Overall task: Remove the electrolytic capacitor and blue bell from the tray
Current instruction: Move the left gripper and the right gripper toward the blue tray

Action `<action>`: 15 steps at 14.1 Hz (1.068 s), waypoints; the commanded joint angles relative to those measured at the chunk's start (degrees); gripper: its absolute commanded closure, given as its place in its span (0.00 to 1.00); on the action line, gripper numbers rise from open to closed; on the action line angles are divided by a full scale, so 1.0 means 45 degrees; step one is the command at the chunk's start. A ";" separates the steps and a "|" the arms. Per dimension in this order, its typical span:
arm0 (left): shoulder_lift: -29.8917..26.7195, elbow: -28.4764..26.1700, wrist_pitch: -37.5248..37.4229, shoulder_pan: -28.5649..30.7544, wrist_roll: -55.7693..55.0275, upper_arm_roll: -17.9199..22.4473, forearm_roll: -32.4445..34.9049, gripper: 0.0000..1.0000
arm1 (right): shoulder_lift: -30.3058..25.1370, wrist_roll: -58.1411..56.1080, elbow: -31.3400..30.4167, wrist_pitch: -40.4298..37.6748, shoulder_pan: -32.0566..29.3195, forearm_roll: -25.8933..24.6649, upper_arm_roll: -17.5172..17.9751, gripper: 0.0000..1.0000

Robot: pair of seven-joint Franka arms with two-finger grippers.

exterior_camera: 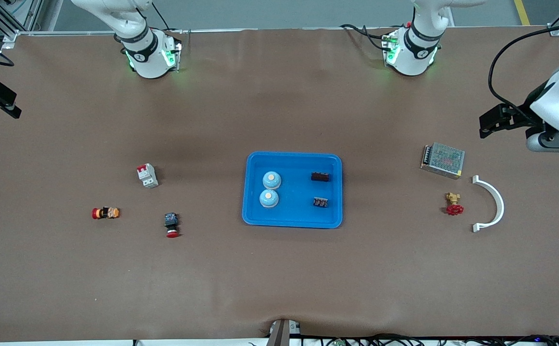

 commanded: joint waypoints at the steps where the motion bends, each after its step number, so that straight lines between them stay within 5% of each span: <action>1: 0.0030 0.0105 0.0014 0.0005 -0.0348 -0.0030 -0.0024 0.00 | -0.0023 -0.0130 0.0049 -0.0056 0.0024 -0.0208 0.0003 0.00; 8: 0.0030 -0.0108 0.0697 0.0025 -0.0330 -0.0108 -0.0121 0.00 | -0.0004 -0.0110 0.0069 -0.0037 0.0062 -0.0208 0.0003 0.00; 15: -0.0029 -0.2040 0.1904 -0.0209 -0.2408 -0.1122 -0.0141 0.00 | 0.1145 0.0221 0.0789 0.0197 0.0472 0.0006 0.0042 0.00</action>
